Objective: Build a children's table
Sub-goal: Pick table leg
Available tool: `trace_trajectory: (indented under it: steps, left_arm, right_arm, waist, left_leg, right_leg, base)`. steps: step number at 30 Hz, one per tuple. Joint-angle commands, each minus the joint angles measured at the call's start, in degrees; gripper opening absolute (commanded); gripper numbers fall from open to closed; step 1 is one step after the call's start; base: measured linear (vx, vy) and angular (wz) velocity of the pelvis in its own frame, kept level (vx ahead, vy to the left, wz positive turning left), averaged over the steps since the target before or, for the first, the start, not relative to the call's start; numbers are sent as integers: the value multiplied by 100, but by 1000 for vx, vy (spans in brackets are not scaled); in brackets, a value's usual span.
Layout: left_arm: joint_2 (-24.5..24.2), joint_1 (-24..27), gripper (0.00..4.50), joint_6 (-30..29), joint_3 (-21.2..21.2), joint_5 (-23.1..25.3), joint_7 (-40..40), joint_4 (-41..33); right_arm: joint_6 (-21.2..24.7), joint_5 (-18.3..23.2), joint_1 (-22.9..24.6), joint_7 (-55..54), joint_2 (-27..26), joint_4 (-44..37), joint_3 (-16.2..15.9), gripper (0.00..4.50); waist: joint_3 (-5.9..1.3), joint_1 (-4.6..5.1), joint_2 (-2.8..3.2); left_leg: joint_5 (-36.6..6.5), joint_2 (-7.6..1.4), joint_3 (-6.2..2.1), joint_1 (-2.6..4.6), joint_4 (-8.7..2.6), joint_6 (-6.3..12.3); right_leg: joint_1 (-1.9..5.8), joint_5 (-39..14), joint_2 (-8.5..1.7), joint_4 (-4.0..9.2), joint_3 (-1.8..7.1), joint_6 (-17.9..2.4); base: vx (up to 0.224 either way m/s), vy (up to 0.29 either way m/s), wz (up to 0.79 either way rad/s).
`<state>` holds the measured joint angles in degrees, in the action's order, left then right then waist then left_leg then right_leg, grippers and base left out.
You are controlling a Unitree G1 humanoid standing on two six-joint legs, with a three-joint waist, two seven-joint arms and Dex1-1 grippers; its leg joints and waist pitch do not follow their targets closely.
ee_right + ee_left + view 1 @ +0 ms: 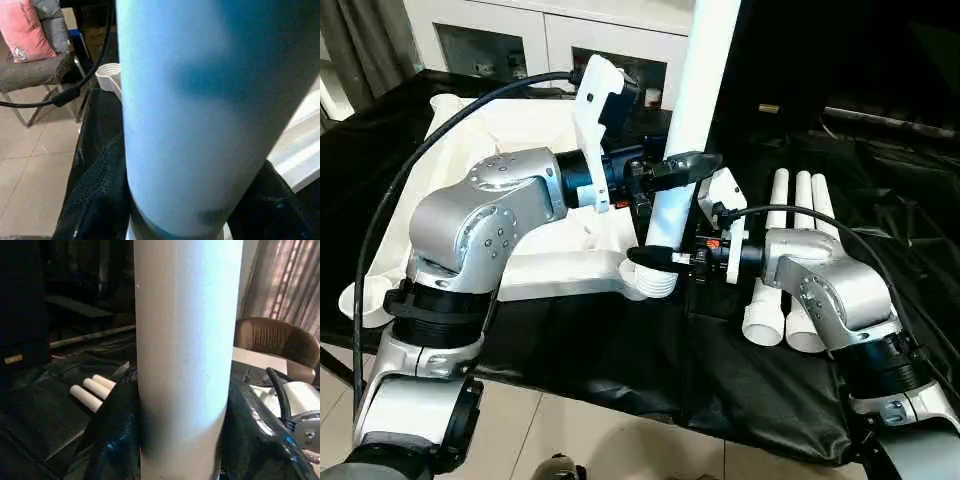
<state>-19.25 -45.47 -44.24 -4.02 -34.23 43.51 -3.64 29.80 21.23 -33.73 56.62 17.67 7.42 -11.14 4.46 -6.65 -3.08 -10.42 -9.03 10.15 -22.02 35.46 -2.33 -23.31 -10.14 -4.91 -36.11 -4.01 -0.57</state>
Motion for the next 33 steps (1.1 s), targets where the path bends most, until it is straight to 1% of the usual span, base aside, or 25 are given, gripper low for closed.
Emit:
trace_trajectory:
  steps: [1, 5, 6, 7, 8, 10, 12, 13, 15, 17, 18, 20, 21, 22, 23, 24, 25, 26, 27, 28, 29, 30, 31, 32, 33]
  left_arm:
    - [4, -24, 183, -19, 82, -71, -5, -144]
    - [15, -19, 183, -37, 99, -93, -6, -150]
    - [0, -28, 218, -21, 96, -45, -43, -150]
    - [0, -28, 239, -21, 96, -45, -43, -150]
    - [25, -39, 239, -177, 150, -170, -49, -132]
    - [93, -46, 262, -351, 254, -332, -106, -104]
    - [153, -35, 286, -278, 318, -298, -214, -48]
    - [164, -32, 296, -253, 328, -283, -237, -36]
    - [221, 37, 307, -11, 355, -176, -305, -28]
    - [379, 82, 312, 242, 481, -125, -486, 69]
    - [545, 140, 312, 466, 666, -182, -596, 179]
    - [657, 174, 312, 593, 800, -236, -668, 255]
    - [801, 225, 312, 731, 1008, -362, -717, 348]
    - [801, 225, 312, 731, 1008, -362, -717, 348]
    - [999, 248, 312, 807, 1328, -625, -795, 468]
    - [1097, 263, 312, 823, 1542, -843, -813, 517]
    - [1097, 263, 312, 823, 1542, -843, -813, 517]
    - [1134, 284, 312, 804, 1694, -1001, -819, 550]
    - [1125, 324, 312, 872, 1802, -1078, -802, 579]
    - [1125, 324, 312, 872, 1802, -1078, -802, 579]
    - [1119, 333, 312, 887, 1814, -1083, -797, 583]
    - [1102, 355, 312, 928, 1846, -1097, -783, 592]
    - [902, 429, 312, 821, 1927, -1103, -741, 546]
    - [767, 489, 312, 659, 1953, -1140, -670, 501]
    - [668, 581, 312, 675, 1795, -969, -588, 389]
  right_arm:
    - [41, 67, 52, 72, -17, -40, -28, 196]
    - [41, 76, 58, 78, -17, -42, -5, 195]
    - [25, 70, 62, 69, -25, -40, 11, 195]
    - [25, 70, 62, 69, -25, -40, 11, 195]
    - [22, 83, 70, 50, -35, -45, 34, 195]
    - [1, 111, 81, -14, -67, -54, 97, 195]
    - [28, 194, 88, -87, -121, -80, 198, 195]
    - [34, 213, 89, -102, -132, -86, 219, 195]
    - [103, 348, 106, -236, -216, -132, 376, 195]
    - [135, 435, 121, -304, -257, -171, 478, 195]
    - [193, 562, 144, -347, -298, -237, 586, 195]
    - [230, 643, 159, -366, -322, -281, 650, 195]
    - [244, 704, 197, -399, -340, -339, 712, 195]
    - [244, 704, 197, -399, -340, -339, 712, 195]
    - [230, 749, 236, -479, -366, -368, 797, 195]
    - [140, 730, 240, -607, -408, -329, 882, 194]
    - [140, 730, 240, -607, -408, -329, 882, 194]
    - [59, 698, 225, -760, -456, -260, 970, 193]
    - [-43, 627, 196, -933, -486, -164, 1051, 193]
    - [-44, 627, 196, -934, -487, -164, 1051, 193]
    - [-61, 614, 190, -962, -491, -148, 1063, 193]
    - [-107, 576, 175, -1041, -502, -103, 1096, 193]
    - [-307, 451, 115, -1232, -487, 65, 1211, 193]
    - [-427, 399, 99, -1315, -478, 161, 1295, 193]
    - [-420, 407, 165, -1282, -481, 120, 1279, 193]
  waist:
    - [-479, -21, 24]
    - [-477, -21, 29]
    - [-478, -20, 29]
    - [-478, -20, 30]
    - [-478, -18, 39]
    - [-480, -16, 38]
    - [-479, -18, 35]
    - [-477, -19, 32]
    - [-475, -22, 35]
    - [-478, -28, 27]
    - [-483, -38, 16]
    - [-489, -42, 19]
    - [-492, -49, 37]
    - [-492, -49, 37]
    - [-493, -65, 63]
    - [-488, -49, 45]
    - [-492, -54, 54]
    - [-496, -56, 61]
    - [-489, -52, 119]
    - [-489, -52, 119]
    - [-486, -37, 83]
    - [-483, -35, 87]
    - [-489, -50, 127]
    - [-484, -22, 115]
    - [-486, -39, 145]
  left_leg:
    - [-840, -383, -143, 100, -451, -117]
    - [-858, -386, -144, 102, -452, -123]
    - [-851, -385, -145, 98, -452, -126]
    - [-850, -387, -146, 100, -453, -126]
    - [-855, -385, -142, 103, -450, -134]
    - [-865, -381, -141, 101, -446, -140]
    - [-881, -386, -143, 102, -447, -127]
    - [-897, -386, -145, 100, -451, -121]
    - [-916, -385, -148, 96, -455, -128]
    - [-934, -390, -150, 104, -458, -133]
    - [-863, -392, -143, 91, -446, -97]
    - [-819, -384, -145, 87, -447, -86]
    - [-835, -381, -145, 92, -447, -75]
    - [-835, -381, -145, 92, -447, -75]
    - [-855, -382, -151, 86, -444, -89]
    - [-876, -377, -143, 83, -445, -85]
    - [-912, -370, -148, 83, -446, -110]
    - [-958, -376, -161, 89, -455, -130]
    - [-1023, -377, -167, 97, -458, -164]
    - [-1023, -377, -167, 97, -458, -164]
    - [-1074, -377, -160, 99, -465, -178]
    - [-1088, -375, -161, 98, -474, -195]
    - [-1093, -377, -167, 111, -473, -217]
    - [-1132, -376, -166, 113, -486, -261]
    - [-1175, -372, -166, 126, -487, -274]
  right_leg:
    - [327, -994, -422, 362, 298, -1215]
    - [326, -1019, -422, 364, 298, -1221]
    - [328, -1006, -422, 362, 298, -1220]
    - [326, -1002, -421, 362, 298, -1222]
    - [322, -993, -420, 356, 298, -1232]
    - [323, -973, -422, 350, 296, -1276]
    - [321, -952, -422, 363, 295, -1300]
    - [328, -979, -423, 368, 297, -1282]
    - [329, -1040, -425, 374, 297, -1241]
    - [330, -1072, -425, 382, 297, -1214]
    - [339, -937, -438, 386, 300, -1250]
    - [340, -888, -427, 373, 294, -1248]
    - [336, -899, -427, 372, 293, -1236]
    - [336, -899, -427, 372, 293, -1236]
    - [344, -894, -440, 371, 293, -1240]
    - [335, -892, -426, 387, 291, -1249]
    - [339, -918, -428, 387, 284, -1270]
    - [343, -968, -427, 384, 278, -1244]
    - [326, -991, -433, 377, 282, -1255]
    - [326, -991, -433, 377, 282, -1255]
    - [323, -1027, -425, 402, 282, -1224]
    - [327, -1039, -415, 397, 282, -1193]
    - [318, -1036, -421, 391, 280, -1185]
    - [304, -1058, -406, 381, 279, -1166]
    - [301, -1082, -406, 385, 278, -1156]
  base:
    - [0, 0, 0]
    - [0, 0, 0]
    - [0, 0, 0]
    - [0, 0, 0]
    - [0, 0, 0]
    - [0, 0, 0]
    - [0, 0, 0]
    - [0, 0, 0]
    - [0, 0, 0]
    - [0, 0, 0]
    - [0, 0, 0]
    - [0, 0, 0]
    - [0, 0, 0]
    - [0, 0, 0]
    - [0, 0, 0]
    - [0, 0, 0]
    - [0, 0, 0]
    - [0, 0, 0]
    - [0, 0, 0]
    - [0, 0, 0]
    - [0, 0, 0]
    - [0, 0, 0]
    - [0, 0, 0]
    - [0, 0, 0]
    - [0, 0, 0]
